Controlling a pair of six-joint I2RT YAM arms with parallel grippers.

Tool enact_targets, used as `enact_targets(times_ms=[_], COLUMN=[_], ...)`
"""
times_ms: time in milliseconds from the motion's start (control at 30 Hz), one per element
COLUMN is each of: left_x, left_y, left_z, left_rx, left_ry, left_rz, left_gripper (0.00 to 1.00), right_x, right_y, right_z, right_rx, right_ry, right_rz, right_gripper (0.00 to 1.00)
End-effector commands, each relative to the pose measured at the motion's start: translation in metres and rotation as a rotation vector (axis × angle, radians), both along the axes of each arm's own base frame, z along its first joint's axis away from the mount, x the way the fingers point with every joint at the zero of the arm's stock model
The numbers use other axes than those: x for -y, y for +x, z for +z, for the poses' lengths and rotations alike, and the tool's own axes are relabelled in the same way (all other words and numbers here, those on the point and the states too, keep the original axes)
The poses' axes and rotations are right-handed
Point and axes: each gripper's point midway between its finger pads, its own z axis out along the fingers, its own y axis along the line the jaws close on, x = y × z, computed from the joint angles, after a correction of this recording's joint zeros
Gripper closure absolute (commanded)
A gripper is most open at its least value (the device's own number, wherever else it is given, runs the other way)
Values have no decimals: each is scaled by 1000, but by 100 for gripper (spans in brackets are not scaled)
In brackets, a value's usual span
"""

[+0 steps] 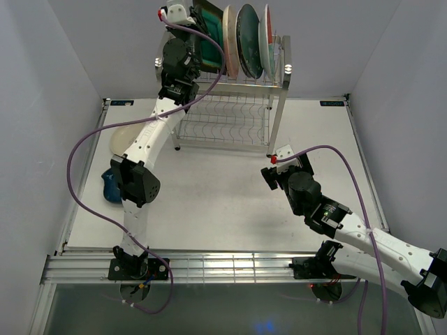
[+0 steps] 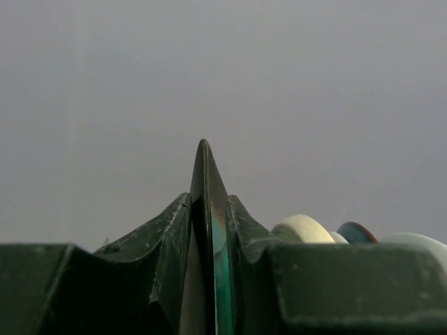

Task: Load the plates into the dish rack
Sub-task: Insert the plate into the dish rack.

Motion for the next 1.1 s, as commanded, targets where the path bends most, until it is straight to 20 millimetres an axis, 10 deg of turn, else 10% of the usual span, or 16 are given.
enact_targets(times_ms=[0, 300, 1067], left_x=[2, 1, -6], left_y=[6, 7, -44], left_z=[-20, -24, 4], left_rx=[-70, -87, -152], left_ry=[7, 6, -40], left_rz=[-43, -51, -168], left_gripper=[66, 68, 15], right_x=[2, 2, 4], right_y=[1, 1, 2], right_z=[15, 15, 13], right_rx=[32, 33, 34], right_ry=[57, 59, 19], right_rz=[-16, -16, -25], right_gripper=[10, 10, 10])
